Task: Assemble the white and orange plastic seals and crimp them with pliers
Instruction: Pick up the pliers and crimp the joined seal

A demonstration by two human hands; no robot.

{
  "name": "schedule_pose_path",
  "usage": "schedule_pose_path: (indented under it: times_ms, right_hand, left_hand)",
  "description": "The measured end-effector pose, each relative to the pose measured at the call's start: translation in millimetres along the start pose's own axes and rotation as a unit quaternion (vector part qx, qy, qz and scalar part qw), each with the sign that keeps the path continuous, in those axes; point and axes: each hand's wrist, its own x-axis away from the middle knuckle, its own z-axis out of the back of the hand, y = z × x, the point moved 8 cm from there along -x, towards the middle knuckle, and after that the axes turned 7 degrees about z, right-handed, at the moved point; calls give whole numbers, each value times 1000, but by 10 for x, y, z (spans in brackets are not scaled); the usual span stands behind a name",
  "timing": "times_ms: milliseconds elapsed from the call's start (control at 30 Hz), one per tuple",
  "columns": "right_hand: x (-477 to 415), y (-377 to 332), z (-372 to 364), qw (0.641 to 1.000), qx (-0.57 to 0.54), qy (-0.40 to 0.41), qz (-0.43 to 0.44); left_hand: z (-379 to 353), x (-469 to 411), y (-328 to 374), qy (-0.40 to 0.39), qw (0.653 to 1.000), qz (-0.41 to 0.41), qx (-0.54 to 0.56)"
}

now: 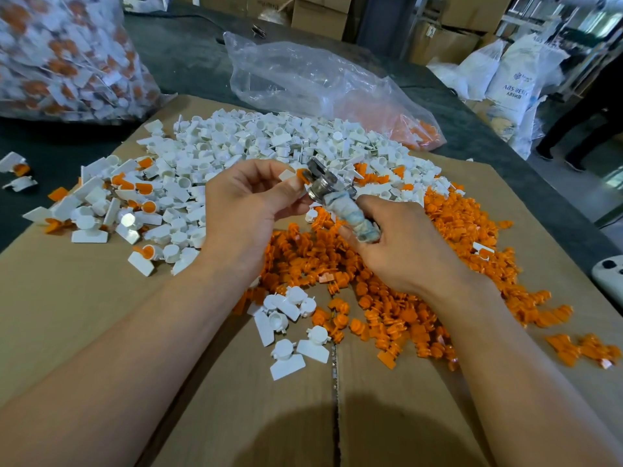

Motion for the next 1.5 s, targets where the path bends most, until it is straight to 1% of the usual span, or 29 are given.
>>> schedule_pose_path:
  times_ms: [400, 500, 667, 833, 967, 1233, 1367, 1500]
  right_hand:
    - [-12, 23, -27, 1000, 0, 3, -8]
    - [-13, 13, -33, 1000, 17, -1, -7]
    - [-2, -9, -6, 1000, 20, 13, 6]
    - [-14, 20, -64, 1000, 19, 2, -7]
    - [8, 140, -4, 999, 3, 27, -47]
    - [37, 555, 141, 985, 62, 66, -144]
    - [18, 639, 127, 980, 112, 45, -158]
    - [-3, 693, 48, 979, 122, 21, -164]
  left_hand:
    - [6, 12, 4, 8, 1000, 10, 8]
    - [14, 15, 2, 13, 1000, 12, 12]
    - [10, 20, 22, 7, 1000, 10, 22]
    - [6, -9, -16, 6, 999, 33, 16]
    - [20, -24, -67, 9, 998, 68, 10]
    - [34, -12, -132, 20, 994, 101, -27]
    - [43, -3, -139, 20, 994, 105, -29]
    - [51, 0, -147, 20, 994, 110, -18]
